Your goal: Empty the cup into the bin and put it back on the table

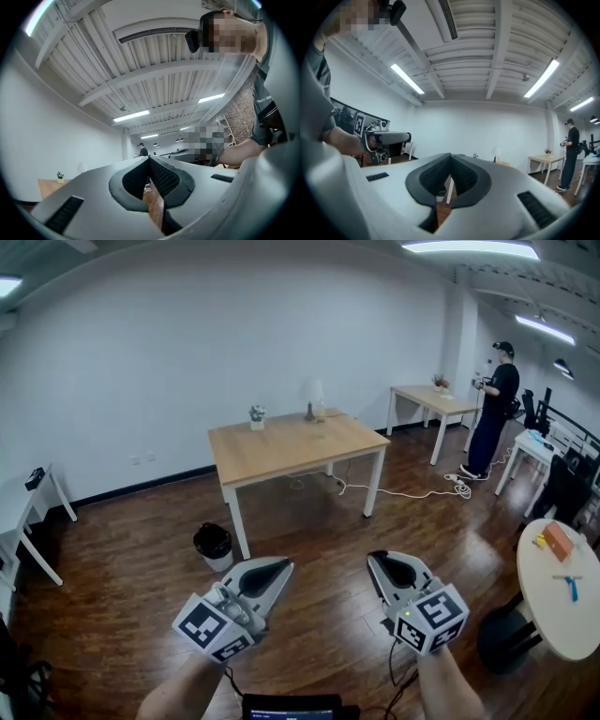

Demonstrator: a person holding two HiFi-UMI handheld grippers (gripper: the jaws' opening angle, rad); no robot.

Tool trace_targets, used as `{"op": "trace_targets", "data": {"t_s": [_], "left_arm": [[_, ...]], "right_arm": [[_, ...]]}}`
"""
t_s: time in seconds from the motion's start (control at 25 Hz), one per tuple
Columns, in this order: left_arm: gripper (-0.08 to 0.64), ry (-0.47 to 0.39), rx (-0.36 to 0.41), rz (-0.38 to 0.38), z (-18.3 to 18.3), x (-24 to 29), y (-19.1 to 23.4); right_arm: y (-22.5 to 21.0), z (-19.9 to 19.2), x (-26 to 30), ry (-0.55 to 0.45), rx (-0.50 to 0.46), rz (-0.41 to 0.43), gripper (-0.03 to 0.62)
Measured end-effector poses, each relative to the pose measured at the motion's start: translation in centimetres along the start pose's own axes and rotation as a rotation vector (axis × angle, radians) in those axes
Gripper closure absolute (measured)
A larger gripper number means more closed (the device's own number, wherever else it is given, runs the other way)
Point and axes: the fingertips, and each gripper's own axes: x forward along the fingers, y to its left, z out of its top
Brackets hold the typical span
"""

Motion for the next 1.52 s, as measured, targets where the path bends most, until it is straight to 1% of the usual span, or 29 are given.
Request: {"op": "trace_targets", "data": {"t_s": [0.24, 0.4, 0.52, 0.72, 0.88, 1.04, 1.16, 1.52], "left_arm": [[0.560, -0.009, -0.013, -0.004, -0.9, 0.8, 3.4], [0.560, -0.014, -0.022, -0.020, -1.7, 1.2, 5.2], [0.560, -0.014, -0.033, -0.015, -2.4, 1.7, 6.6], [0.560, -0.023, -0.060, -0.015, -3.3, 2.9, 7.8], [0.560, -0.023, -0.070, -0.017, -4.4, 4.3, 8.5], [0.560, 0.000, -0.085, -0.007, -5.5, 5.8, 9.5], [0.560, 0.005, -0.080, 0.005, -6.0, 7.4, 10.5], [0.560, 0.020, -0.065, 0.044, -8.6, 14.6, 12.6]], "right_arm": [[-0.7, -0.5, 3.3, 0.014, -0.007, -0.010, 0.589], [-1.4, -0.7, 5.1, 0.017, -0.003, -0.031, 0.589], [-2.0, -1.1, 6.0, 0.024, 0.004, -0.040, 0.589], [-2.7, -1.4, 7.1, 0.044, 0.006, -0.044, 0.589], [-3.9, -1.4, 7.9, 0.039, 0.006, -0.048, 0.589], [-5.6, -1.6, 9.1, 0.028, 0.027, -0.044, 0.589], [-7.2, -2.1, 10.3, 0.030, 0.032, -0.027, 0.589], [-14.5, -3.0, 12.6, 0.017, 0.040, 0.010, 0.589]]}}
